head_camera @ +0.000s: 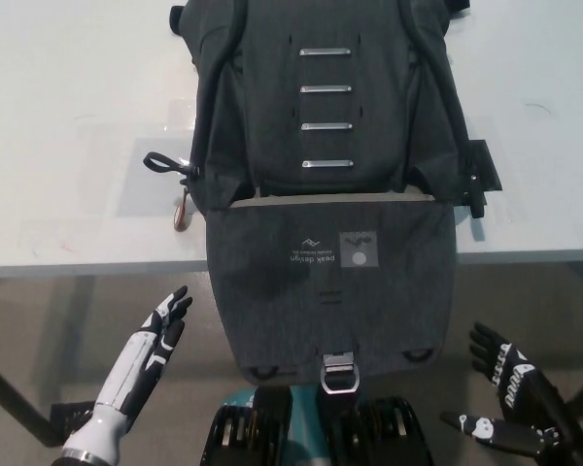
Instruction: A bag is kept in the middle of the table with its flap loosely closed and the robot uses its right hand to adjust it and opens it
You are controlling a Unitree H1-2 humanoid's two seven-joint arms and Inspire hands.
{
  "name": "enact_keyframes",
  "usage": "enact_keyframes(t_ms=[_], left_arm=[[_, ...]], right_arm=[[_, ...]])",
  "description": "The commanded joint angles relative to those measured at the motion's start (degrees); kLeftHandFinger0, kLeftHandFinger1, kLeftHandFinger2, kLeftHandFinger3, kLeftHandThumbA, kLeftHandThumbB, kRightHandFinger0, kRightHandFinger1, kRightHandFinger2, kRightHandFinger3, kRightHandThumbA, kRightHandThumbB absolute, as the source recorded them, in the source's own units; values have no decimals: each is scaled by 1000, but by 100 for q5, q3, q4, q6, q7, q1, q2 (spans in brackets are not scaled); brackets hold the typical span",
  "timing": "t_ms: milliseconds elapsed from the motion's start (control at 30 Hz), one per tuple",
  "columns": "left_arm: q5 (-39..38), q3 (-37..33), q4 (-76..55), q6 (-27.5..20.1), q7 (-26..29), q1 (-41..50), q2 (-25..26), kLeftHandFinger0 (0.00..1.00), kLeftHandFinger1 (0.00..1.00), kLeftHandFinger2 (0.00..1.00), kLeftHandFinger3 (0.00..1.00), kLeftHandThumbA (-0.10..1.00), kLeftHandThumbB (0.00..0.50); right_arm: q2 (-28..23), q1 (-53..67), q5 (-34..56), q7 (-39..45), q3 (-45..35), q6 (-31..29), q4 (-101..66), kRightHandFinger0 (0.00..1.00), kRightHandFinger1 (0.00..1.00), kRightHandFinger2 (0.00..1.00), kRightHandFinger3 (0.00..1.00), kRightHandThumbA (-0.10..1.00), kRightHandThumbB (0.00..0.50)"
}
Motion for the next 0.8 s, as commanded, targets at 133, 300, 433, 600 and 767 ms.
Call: enact_keyframes(t_ms=[133, 300, 433, 600, 767], left_arm=[[237, -3, -182, -9, 138, 142, 11, 1000, 1000, 1000, 1000, 1000, 93], [185, 18, -205, -26, 108, 212, -16, 1000, 1000, 1000, 1000, 1000, 92], [142, 24, -185, -42, 92, 231, -22, 1000, 1000, 1000, 1000, 1000, 102], [106, 10, -225, -11, 56, 262, -35, 1000, 1000, 1000, 1000, 1000, 95], [90, 8, -144, -119, 52, 255, -20, 1000, 1000, 1000, 1000, 1000, 98]], right_arm=[[-114, -20, 46, 196, 46, -186, 79, 1000, 1000, 1000, 1000, 1000, 322], [-173, -38, -28, 243, 102, -199, 118, 1000, 1000, 1000, 1000, 1000, 324], [-214, -50, -43, 273, 143, -185, 132, 1000, 1000, 1000, 1000, 1000, 298], [-273, -39, -106, 295, 204, -209, 127, 1000, 1000, 1000, 1000, 1000, 297], [-292, -61, -151, 310, 236, -239, 171, 1000, 1000, 1000, 1000, 1000, 306]])
